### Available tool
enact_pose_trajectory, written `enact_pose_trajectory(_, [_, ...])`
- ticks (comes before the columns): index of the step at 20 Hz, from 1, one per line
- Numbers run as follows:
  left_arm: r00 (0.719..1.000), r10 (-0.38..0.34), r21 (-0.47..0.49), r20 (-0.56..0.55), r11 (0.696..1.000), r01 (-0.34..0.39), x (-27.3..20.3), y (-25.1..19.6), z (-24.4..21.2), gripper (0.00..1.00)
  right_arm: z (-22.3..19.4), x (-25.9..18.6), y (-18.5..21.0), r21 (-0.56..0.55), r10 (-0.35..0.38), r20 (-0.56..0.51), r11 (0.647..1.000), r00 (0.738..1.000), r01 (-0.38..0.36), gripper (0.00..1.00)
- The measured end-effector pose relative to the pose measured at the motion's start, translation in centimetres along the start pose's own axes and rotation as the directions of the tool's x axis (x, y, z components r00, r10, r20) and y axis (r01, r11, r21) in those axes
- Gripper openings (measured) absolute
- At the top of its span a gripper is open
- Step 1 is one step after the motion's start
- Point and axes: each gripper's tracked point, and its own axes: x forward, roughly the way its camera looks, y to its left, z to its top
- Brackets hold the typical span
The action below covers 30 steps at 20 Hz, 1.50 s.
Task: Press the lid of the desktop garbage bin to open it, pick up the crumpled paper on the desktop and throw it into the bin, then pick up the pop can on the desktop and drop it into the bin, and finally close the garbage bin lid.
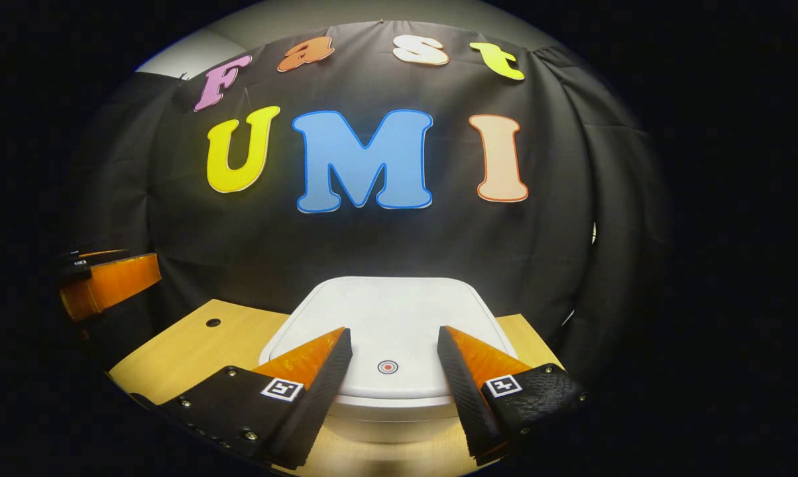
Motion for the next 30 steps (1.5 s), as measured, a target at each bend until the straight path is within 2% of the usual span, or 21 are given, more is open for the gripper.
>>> enact_pose_trajectory(1, [1.000, 0.000, 0.003, 0.002, 1.000, 0.000, 0.0, 0.0, 0.1, 0.95, 0.2, 0.0, -0.1, 0.006, 0.008, -0.002, 1.000, 1.000, -0.008, 0.85])
enact_pose_trajectory(2, [1.000, 0.001, 0.004, 0.004, 1.000, -0.001, -0.1, 0.1, 0.2, 0.99, 0.1, 0.0, 0.0, 0.008, 0.018, -0.006, 1.000, 1.000, -0.018, 0.85])
enact_pose_trajectory(7, [1.000, 0.000, 0.001, 0.018, 1.000, 0.000, -0.1, -0.2, 0.9, 0.99, 0.4, -0.1, -0.3, 0.005, 0.033, -0.017, 0.999, 0.999, -0.033, 0.84])
enact_pose_trajectory(14, [0.997, -0.008, -0.004, 0.074, 1.000, 0.008, -0.4, -0.7, 3.3, 1.00, 3.3, -0.8, -0.6, -0.020, 0.026, 0.042, 0.999, 0.999, -0.025, 0.84])
enact_pose_trajectory(16, [0.996, -0.009, 0.000, 0.094, 1.000, 0.009, -0.7, -0.8, 4.2, 0.90, 4.8, -1.2, -0.6, -0.018, 0.023, 0.074, 1.000, 0.997, -0.021, 0.84])
enact_pose_trajectory(18, [0.993, -0.015, -0.006, 0.119, 1.000, 0.015, -1.1, -0.9, 5.1, 0.92, 6.6, -1.9, -0.6, -0.013, 0.017, 0.114, 1.000, 0.993, -0.015, 0.84])
enact_pose_trajectory(20, [0.990, -0.015, -0.013, 0.138, 1.000, 0.017, -1.4, -0.9, 6.1, 0.94, 8.5, -2.7, -0.6, -0.013, 0.015, 0.158, 1.000, 0.987, -0.013, 0.84])
enact_pose_trajectory(21, [0.989, -0.014, -0.013, 0.145, 1.000, 0.016, -1.5, -0.9, 6.5, 0.99, 9.5, -3.1, -0.6, -0.016, 0.013, 0.180, 1.000, 0.984, -0.010, 0.84])
enact_pose_trajectory(23, [0.987, -0.012, -0.015, 0.159, 1.000, 0.015, -2.0, -1.0, 7.2, 0.99, 11.4, -4.1, -0.5, -0.017, 0.010, 0.225, 1.000, 0.974, -0.006, 0.84])
enact_pose_trajectory(26, [0.981, 0.000, -0.017, 0.193, 1.000, 0.003, -2.9, -0.9, 8.6, 0.90, 14.3, -5.7, -0.4, -0.015, 0.010, 0.296, 1.000, 0.955, -0.005, 0.84])
enact_pose_trajectory(27, [0.979, 0.002, -0.017, 0.204, 1.000, 0.001, -3.3, -0.8, 9.0, 0.90, 15.1, -6.2, -0.4, -0.015, 0.011, 0.316, 1.000, 0.949, -0.007, 0.84])
enact_pose_trajectory(28, [0.977, 0.002, -0.018, 0.215, 1.000, 0.002, -3.7, -0.8, 9.4, 0.99, 15.6, -6.7, -0.3, -0.015, 0.012, 0.334, 1.000, 0.943, -0.008, 0.84])
enact_pose_trajectory(30, [0.972, 0.005, -0.023, 0.236, 1.000, 0.001, -4.5, -0.7, 10.3, 0.99, 16.5, -7.5, -0.2, -0.013, 0.014, 0.361, 1.000, 0.933, -0.010, 0.84])
